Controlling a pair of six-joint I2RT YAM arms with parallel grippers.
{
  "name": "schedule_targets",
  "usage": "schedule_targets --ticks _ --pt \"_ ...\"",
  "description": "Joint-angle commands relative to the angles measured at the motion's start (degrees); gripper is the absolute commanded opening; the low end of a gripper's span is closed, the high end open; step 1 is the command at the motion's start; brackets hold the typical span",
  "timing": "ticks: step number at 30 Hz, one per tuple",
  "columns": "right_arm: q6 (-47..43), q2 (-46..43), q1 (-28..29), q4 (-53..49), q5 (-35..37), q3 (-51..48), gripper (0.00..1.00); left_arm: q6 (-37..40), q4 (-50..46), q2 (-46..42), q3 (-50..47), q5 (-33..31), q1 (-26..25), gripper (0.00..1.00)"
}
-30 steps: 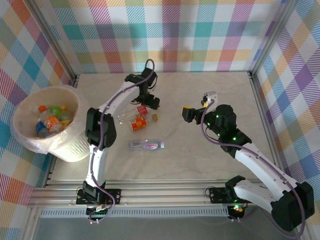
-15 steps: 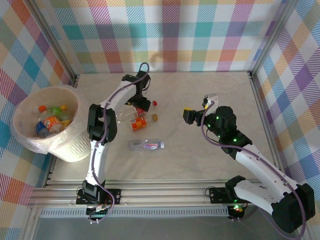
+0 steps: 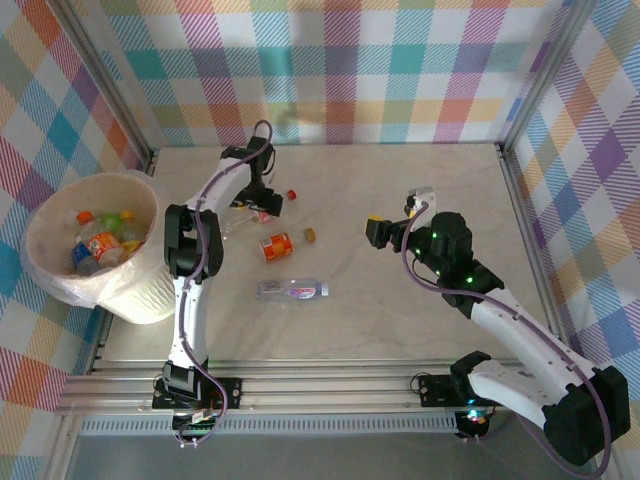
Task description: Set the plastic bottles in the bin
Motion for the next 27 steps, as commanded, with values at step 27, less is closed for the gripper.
schedule_targets --ticks 27 --pt "-1.1 2.8 0.2 3.8 -12.5 0.9 1.00 -3.6 12.6 -15.3 -7.2 2.6 0.8 0.52"
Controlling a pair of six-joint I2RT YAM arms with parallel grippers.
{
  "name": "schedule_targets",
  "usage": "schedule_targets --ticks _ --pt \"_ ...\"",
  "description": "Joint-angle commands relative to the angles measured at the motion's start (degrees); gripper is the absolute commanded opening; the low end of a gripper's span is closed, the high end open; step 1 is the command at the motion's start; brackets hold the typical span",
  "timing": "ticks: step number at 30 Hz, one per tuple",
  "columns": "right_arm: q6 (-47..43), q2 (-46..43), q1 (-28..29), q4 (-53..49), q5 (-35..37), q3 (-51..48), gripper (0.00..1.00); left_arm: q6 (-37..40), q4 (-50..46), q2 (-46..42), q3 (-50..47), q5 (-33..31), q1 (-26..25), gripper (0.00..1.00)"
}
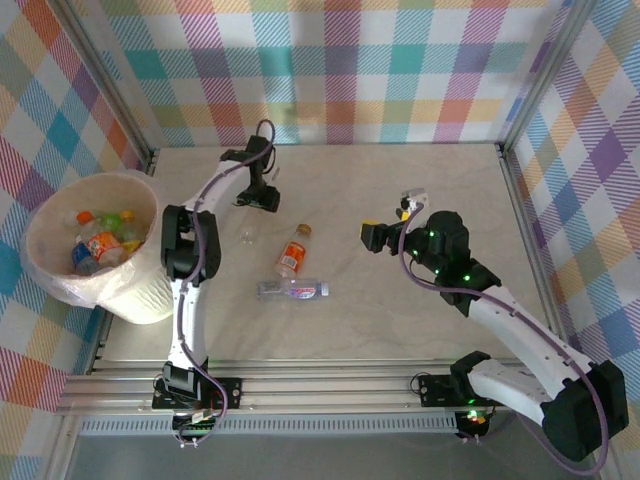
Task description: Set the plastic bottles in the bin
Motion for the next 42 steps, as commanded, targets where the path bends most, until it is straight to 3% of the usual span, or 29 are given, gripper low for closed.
schedule_targets --ticks 1,8,13,22,25,31,34,39,42 --pt "-0.9 1.5 0.3 3.6 -6.7 1.0 1.00 -5.1 5.0 -10.6 -2.3 2.0 0.4 0.52" --pt "0.3 3.1 0.3 5.1 -2.7 1.2 1.00 -12.2 10.7 -29.0 -9.8 6.2 0.5 0.51" --pt "0.1 3.3 0.3 5.2 -1.1 1.1 1.00 -13.7 11.4 -41.2 -12.4 4.9 0.6 0.51" --pt "0.8 3.9 0.2 5.1 -1.3 1.2 1.00 -15.8 6.7 -57.6 -14.9 -14.4 4.2 0.51" --pt "0.6 4.3 0.3 5.0 -0.9 1.3 1.00 -18.2 3.9 -59.6 -14.4 -17.7 9.5 0.51" --pt "0.6 5.6 0.3 4.7 -1.0 2.5 1.00 -21.7 0.6 -60.3 -13.6 -13.9 24.0 0.51" --pt "0.6 6.2 0.3 4.6 -1.5 3.0 1.00 -23.8 -0.1 -60.1 -14.3 -7.7 32.3 0.51" --pt "1.2 7.3 0.3 4.8 -2.5 3.8 1.00 -27.7 1.3 -59.1 -18.2 9.2 44.7 0.50" --pt "1.3 7.6 0.3 4.6 -3.1 4.4 1.00 -29.4 1.8 -59.1 -20.3 12.1 48.3 0.50"
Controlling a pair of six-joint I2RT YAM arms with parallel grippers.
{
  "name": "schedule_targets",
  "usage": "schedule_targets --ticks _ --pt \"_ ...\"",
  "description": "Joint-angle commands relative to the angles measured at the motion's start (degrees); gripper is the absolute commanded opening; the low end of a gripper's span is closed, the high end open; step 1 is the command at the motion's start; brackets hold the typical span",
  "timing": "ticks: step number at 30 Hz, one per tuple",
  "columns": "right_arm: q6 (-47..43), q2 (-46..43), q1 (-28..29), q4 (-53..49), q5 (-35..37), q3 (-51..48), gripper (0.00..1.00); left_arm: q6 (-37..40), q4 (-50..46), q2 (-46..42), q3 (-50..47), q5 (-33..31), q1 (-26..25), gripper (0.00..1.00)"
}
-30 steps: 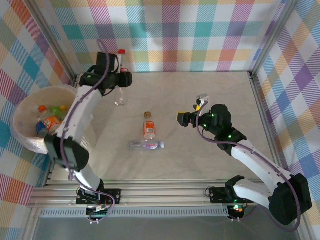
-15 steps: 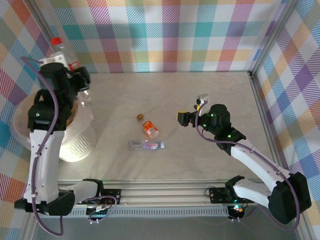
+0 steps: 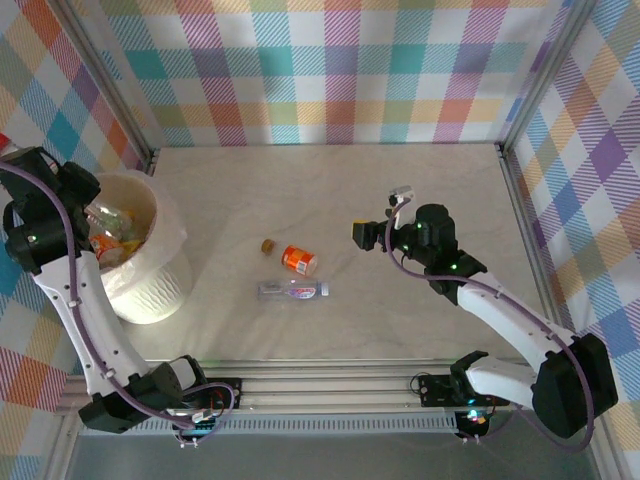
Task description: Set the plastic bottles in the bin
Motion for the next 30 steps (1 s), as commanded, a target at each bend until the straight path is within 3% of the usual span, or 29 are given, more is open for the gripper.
schedule_targets --ticks 1,9,15,23,30 --pt "1.0 0.2 0.3 2.1 -1.4 2.6 1.00 -3.4 0.8 0.0 -2.5 7.6 2.7 0.50" --pt "1.9 1.3 0.3 2.3 -2.2 3.3 1.00 -5.0 -2.1 2.6 -5.1 4.4 2.7 0.53" --pt "4.2 2.2 0.3 2.3 0.1 3.8 1.00 -3.5 -4.8 2.6 -3.9 3.7 2.7 0.84" --pt "6.1 3.0 0.3 1.9 2.0 4.1 1.00 -1.1 -7.7 1.4 -0.2 4.7 2.7 1.00" --pt "6.1 3.8 0.3 1.8 0.9 4.5 1.00 -1.4 -7.2 2.0 1.6 10.2 2.7 1.00"
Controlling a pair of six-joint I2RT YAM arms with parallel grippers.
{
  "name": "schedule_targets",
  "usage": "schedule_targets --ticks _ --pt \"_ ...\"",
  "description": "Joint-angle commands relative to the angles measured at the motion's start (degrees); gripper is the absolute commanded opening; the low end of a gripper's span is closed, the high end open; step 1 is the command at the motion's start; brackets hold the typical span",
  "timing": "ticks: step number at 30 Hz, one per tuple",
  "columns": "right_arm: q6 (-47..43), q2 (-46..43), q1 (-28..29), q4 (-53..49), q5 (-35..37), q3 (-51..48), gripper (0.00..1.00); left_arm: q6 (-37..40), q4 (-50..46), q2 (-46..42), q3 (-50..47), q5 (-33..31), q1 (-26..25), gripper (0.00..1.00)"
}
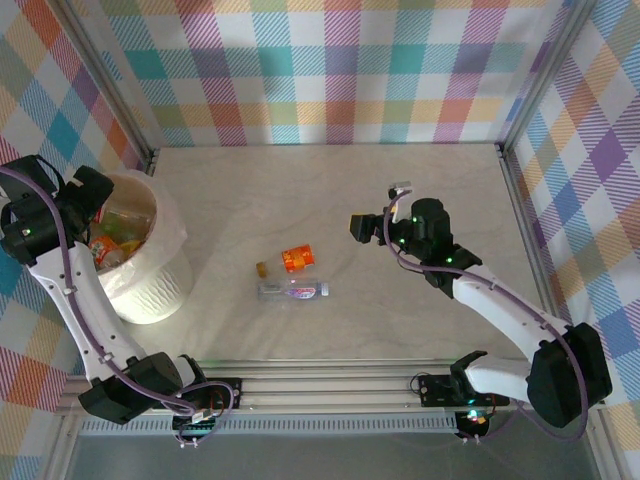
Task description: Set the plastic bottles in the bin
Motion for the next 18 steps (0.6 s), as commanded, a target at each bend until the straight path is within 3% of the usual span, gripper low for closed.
schedule_targets --ticks 1,9,11,16,18 --pt "0.7 0.5 0.3 1.8 -0.4 2.2 1.00 0.4 -0.1 0.0 1.7 3.9 0.4 1.00" --pt "0.8 1.3 0.3 0.8 -2.2 3.0 1.00 1.6 3.0 8.5 6.6 8.6 0.4 1.00" --pt "0.8 1.4 0.2 0.6 -2.6 3.1 1.00 1.9 2.7 10.4 8.8 5.7 0.4 1.00" --pt "1.0 2.0 0.3 0.4 -3.4 3.5 1.00 1.7 3.1 14.1 11.8 -9.5 0.4 1.00" --pt "1.0 2.3 0.3 0.0 -4.0 4.0 1.00 1.9 3.4 16.5 12.9 -9.2 0.4 1.00"
